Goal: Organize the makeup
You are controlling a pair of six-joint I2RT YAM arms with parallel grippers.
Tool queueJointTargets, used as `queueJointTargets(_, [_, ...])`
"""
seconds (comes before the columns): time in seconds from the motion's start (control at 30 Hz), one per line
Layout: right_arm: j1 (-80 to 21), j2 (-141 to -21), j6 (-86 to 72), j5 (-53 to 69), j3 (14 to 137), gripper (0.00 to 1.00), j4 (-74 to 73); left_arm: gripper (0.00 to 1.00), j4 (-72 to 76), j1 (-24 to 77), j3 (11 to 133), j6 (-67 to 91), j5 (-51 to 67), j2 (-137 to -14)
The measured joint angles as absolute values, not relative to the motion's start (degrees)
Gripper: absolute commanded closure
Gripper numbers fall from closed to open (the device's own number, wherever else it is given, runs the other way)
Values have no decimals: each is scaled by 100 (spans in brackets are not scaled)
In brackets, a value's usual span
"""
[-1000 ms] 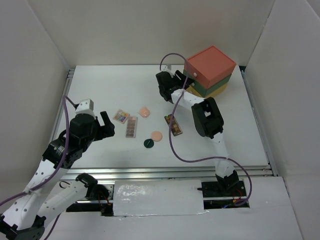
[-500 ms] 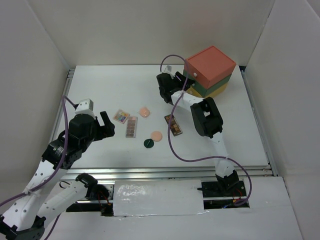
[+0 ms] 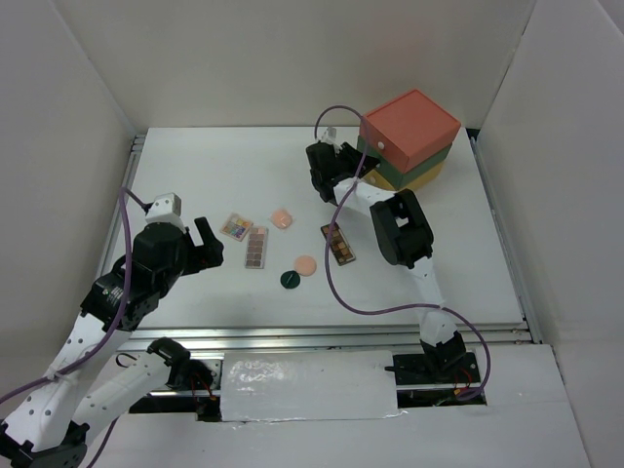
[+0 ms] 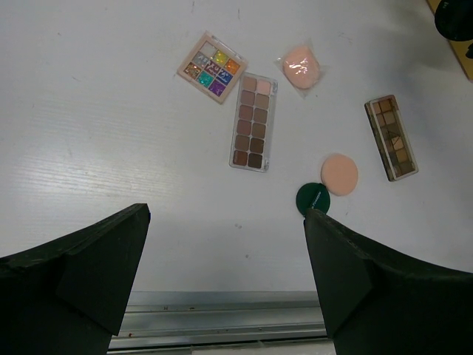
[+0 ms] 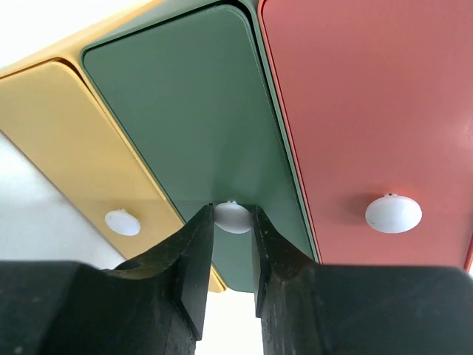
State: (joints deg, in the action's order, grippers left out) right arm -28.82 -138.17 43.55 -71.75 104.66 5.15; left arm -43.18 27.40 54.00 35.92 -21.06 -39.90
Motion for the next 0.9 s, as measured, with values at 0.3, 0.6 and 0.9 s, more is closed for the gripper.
queueJointTargets(0.3, [-2871, -13817, 4357, -7214, 10468, 85, 598, 1, -4318, 2740, 5400, 3592, -2104, -3986])
queueJointTargets(0.6, [-2871, -13817, 4289, -7216, 10468, 83, 582, 1, -4318, 2740, 5400, 3592, -2086, -3986])
queueJointTargets(0.9, [-2873, -13817, 4200, -7227, 10468, 90, 572, 1, -4318, 2740, 5400, 3590, -2071, -3988])
